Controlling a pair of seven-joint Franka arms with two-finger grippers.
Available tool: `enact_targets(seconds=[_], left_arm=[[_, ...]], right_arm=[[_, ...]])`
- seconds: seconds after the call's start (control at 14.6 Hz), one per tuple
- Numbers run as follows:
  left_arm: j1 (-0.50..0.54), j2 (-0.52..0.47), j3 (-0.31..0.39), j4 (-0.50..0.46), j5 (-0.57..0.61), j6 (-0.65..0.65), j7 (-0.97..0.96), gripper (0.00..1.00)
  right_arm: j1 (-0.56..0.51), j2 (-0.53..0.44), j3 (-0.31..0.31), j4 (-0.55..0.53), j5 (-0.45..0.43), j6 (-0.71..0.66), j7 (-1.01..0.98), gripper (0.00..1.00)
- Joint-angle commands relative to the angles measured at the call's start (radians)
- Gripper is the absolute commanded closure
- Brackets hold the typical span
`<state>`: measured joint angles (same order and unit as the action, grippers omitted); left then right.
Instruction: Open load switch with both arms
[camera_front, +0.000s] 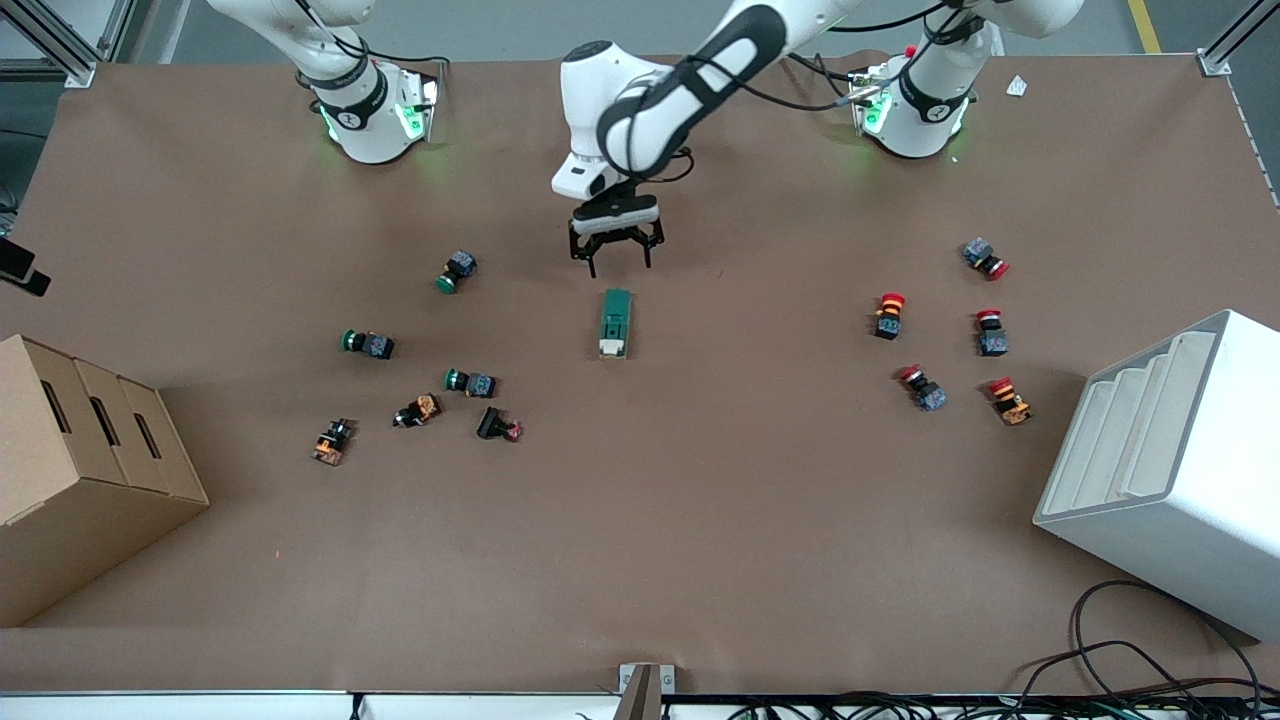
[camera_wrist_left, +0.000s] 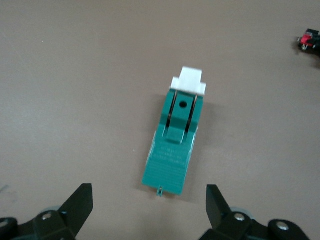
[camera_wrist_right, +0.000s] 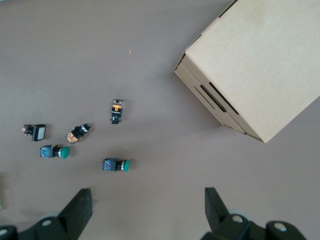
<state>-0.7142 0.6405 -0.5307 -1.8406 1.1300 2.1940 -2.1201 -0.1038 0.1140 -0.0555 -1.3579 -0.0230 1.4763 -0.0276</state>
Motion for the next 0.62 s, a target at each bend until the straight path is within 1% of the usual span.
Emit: enact_targets(seconds=[0.0, 0.14, 0.27, 0.48, 0.55], left_arm=[[-0.053, 0.057, 0.008, 0.018, 0.166, -0.095, -0.089, 0.01], [-0.077, 0.09, 0.008, 0.015, 0.256, -0.129, -0.147, 0.01], [-0.094, 0.131, 0.009, 0.017, 0.353, -0.193, -0.196, 0.01], [-0.114, 0.175, 0.009, 0.02, 0.492, -0.256, -0.218, 0.01], [-0.116, 0.182, 0.009, 0.023, 0.52, -0.263, -0.23, 0.01]], right_arm=[[-0.01, 0.021, 0.01, 0.002, -0.002, -0.002, -0.002, 0.0], [-0.008, 0.026, 0.011, 0.002, 0.003, -0.001, -0.002, 0.0], [0.002, 0.036, 0.013, 0.002, 0.003, 0.004, 0.003, 0.0], [0.033, 0.075, 0.014, 0.005, 0.002, 0.009, 0.005, 0.0], [0.041, 0.082, 0.016, 0.005, 0.005, 0.012, 0.005, 0.0]])
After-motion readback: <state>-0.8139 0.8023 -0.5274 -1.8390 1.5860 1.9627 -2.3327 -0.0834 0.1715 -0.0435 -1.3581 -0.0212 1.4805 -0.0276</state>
